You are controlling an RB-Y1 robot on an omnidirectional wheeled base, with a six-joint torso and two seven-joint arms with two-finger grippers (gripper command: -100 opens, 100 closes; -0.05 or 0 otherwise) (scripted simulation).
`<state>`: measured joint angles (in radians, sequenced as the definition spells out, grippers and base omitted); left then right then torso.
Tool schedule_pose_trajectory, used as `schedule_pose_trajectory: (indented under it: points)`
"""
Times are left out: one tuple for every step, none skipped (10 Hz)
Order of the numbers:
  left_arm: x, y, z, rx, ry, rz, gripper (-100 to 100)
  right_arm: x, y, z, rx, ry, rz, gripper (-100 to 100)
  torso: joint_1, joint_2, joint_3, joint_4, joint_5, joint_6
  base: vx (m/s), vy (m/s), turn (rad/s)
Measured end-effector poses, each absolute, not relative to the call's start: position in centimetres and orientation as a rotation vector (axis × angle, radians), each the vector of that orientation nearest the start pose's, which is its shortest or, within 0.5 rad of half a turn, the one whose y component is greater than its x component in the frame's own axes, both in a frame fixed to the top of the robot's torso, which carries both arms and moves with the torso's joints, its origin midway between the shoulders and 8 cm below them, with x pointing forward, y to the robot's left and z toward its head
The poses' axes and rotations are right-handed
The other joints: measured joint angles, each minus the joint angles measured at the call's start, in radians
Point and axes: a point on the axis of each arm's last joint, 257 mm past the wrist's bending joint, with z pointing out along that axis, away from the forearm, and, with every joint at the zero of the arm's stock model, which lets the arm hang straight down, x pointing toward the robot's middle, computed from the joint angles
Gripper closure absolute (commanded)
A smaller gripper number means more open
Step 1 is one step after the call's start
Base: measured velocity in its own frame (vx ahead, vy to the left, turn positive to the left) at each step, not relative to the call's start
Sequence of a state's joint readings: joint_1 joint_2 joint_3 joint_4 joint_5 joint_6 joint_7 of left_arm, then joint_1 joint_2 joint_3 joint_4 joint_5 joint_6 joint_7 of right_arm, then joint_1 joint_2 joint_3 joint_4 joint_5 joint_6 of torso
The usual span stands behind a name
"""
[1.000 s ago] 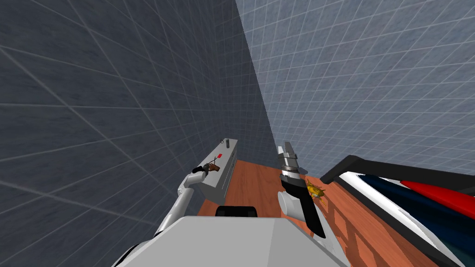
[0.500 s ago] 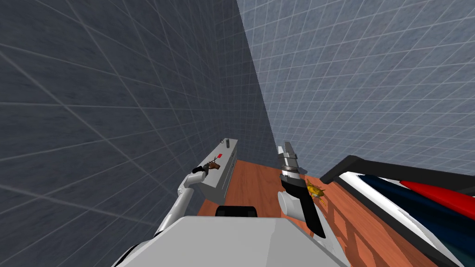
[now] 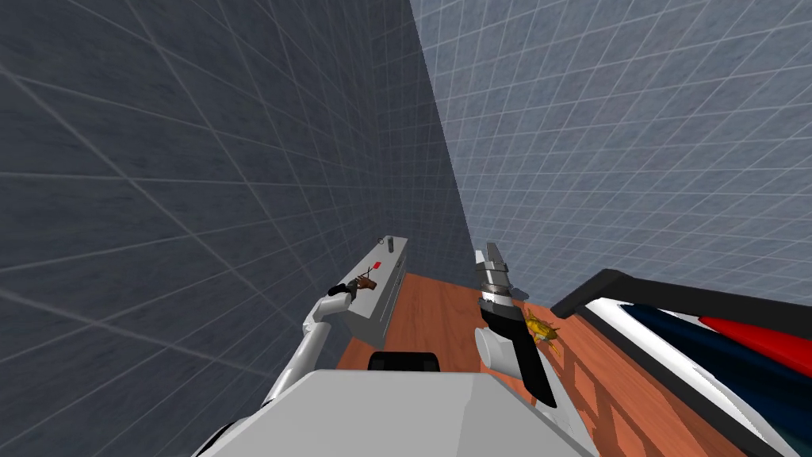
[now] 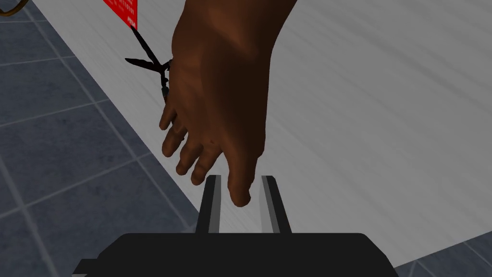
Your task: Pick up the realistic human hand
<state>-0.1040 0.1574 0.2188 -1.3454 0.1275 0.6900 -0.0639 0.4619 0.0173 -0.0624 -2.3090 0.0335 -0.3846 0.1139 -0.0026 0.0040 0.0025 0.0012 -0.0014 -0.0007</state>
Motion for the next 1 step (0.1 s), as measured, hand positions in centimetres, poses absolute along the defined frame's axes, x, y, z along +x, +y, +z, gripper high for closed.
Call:
schedule_pose_trajectory:
  points:
    - [48.11, 36.44, -42.33, -1.849, 1.6, -0.604, 0, 35.6, -29.76, 2.84, 0.643, 0.675, 1.112, 0, 0.001, -0.001, 0.0, 0.0, 0.0, 0.0, 0.0, 0.0, 0.0]
